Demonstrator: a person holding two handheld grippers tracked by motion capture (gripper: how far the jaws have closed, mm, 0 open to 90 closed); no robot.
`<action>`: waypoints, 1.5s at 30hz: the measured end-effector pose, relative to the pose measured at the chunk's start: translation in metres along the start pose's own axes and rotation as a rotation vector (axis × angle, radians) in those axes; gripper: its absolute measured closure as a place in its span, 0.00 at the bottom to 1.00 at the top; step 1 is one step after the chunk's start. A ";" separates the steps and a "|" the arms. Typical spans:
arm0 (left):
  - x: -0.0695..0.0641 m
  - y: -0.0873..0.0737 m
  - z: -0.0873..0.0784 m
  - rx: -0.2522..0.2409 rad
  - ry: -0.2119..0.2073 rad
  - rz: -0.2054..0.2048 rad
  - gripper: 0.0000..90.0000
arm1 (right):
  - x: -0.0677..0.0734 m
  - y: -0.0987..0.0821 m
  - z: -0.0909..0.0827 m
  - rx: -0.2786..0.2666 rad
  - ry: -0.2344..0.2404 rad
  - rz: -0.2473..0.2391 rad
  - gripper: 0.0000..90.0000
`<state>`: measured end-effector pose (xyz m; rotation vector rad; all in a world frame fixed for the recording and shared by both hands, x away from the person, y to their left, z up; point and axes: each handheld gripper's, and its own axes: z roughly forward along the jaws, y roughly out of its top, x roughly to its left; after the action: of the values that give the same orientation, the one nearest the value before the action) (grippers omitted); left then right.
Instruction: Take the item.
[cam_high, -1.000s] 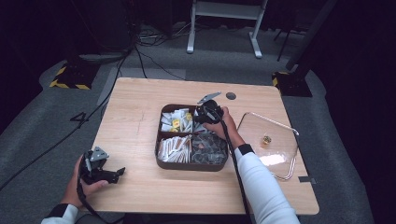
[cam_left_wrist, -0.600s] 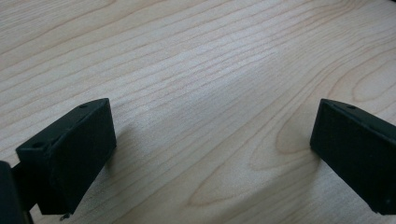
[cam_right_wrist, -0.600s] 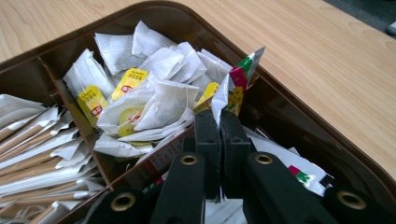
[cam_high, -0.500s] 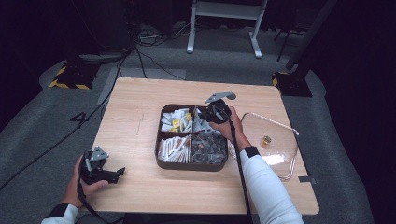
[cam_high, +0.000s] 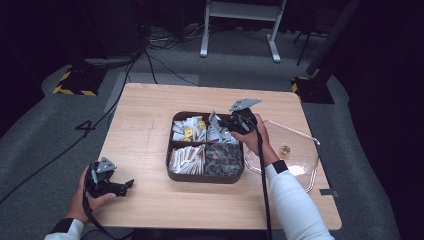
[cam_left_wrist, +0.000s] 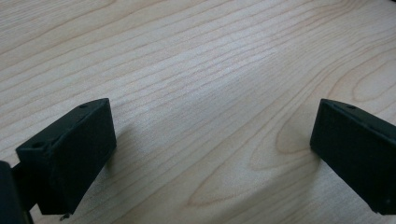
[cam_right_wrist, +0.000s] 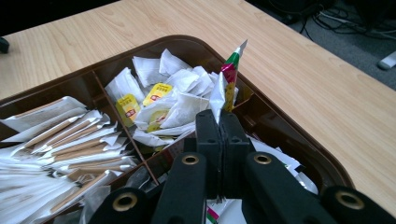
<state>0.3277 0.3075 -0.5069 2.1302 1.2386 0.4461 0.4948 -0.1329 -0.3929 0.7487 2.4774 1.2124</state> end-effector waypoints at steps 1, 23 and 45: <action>0.000 0.000 0.000 0.000 0.000 0.000 0.01 | 0.001 0.000 -0.003 -0.006 0.003 -0.005 0.99; 0.000 0.000 0.000 0.001 0.001 -0.002 0.01 | 0.026 -0.014 -0.070 -0.093 0.064 -0.076 0.99; 0.000 0.000 0.000 0.001 0.002 -0.003 0.01 | 0.056 -0.046 -0.090 -0.107 0.161 -0.114 0.99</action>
<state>0.3274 0.3074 -0.5069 2.1286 1.2431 0.4465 0.3925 -0.1832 -0.3762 0.4926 2.5182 1.3996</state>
